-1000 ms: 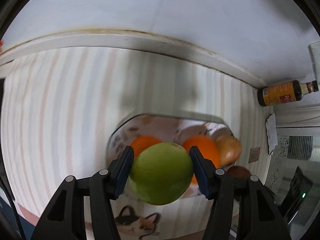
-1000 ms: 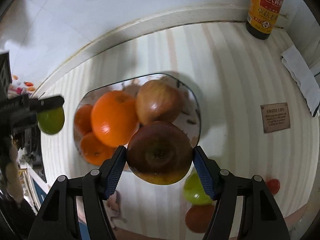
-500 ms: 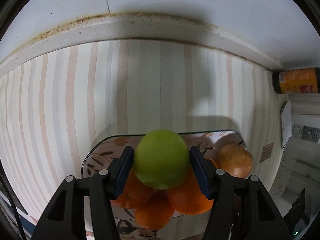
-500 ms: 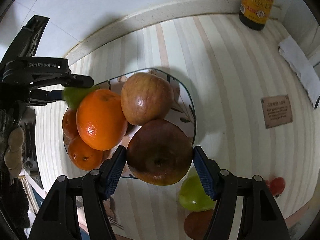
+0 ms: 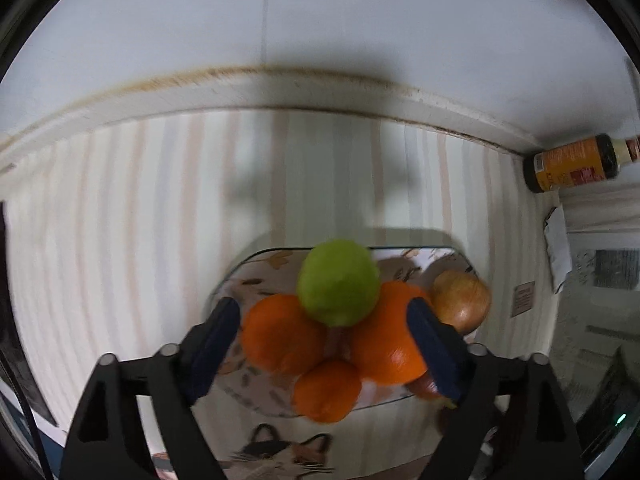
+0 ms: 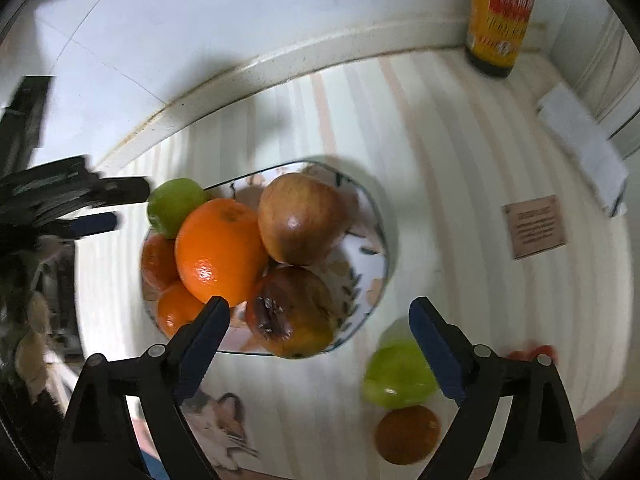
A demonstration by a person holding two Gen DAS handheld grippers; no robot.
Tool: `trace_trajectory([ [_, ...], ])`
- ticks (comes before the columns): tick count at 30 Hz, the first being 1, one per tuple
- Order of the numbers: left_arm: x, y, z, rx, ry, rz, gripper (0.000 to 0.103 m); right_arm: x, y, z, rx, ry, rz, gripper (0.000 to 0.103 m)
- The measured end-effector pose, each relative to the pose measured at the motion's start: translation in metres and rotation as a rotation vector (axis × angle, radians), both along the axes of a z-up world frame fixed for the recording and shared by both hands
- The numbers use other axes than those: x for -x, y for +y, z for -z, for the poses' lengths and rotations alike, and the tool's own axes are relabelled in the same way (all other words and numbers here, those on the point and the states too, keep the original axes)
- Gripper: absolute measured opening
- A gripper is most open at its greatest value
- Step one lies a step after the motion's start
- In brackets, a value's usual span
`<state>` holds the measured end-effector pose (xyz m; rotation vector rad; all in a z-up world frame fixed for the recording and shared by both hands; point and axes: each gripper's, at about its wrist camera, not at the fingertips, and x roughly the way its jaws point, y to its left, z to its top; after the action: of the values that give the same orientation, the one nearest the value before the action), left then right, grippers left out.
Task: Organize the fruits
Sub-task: 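Lower both apples onto the plate fruit and open both tools, then lift both open tools away from the plate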
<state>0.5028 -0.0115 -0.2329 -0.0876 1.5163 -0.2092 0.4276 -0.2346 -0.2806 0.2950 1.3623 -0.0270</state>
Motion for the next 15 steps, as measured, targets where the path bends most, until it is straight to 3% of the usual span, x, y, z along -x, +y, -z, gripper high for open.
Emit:
trace_trajectory([
  [7,0.06,0.023,-0.025,-0.068,-0.14,-0.034,0.092,0.021,0.012,-0.026,0.111,-0.056,-0.036,0.094],
  [15,0.135,0.037,-0.052,-0.121,-0.277,-0.071,0.092,0.064,0.024,-0.068,0.154,-0.138,-0.07,0.094],
])
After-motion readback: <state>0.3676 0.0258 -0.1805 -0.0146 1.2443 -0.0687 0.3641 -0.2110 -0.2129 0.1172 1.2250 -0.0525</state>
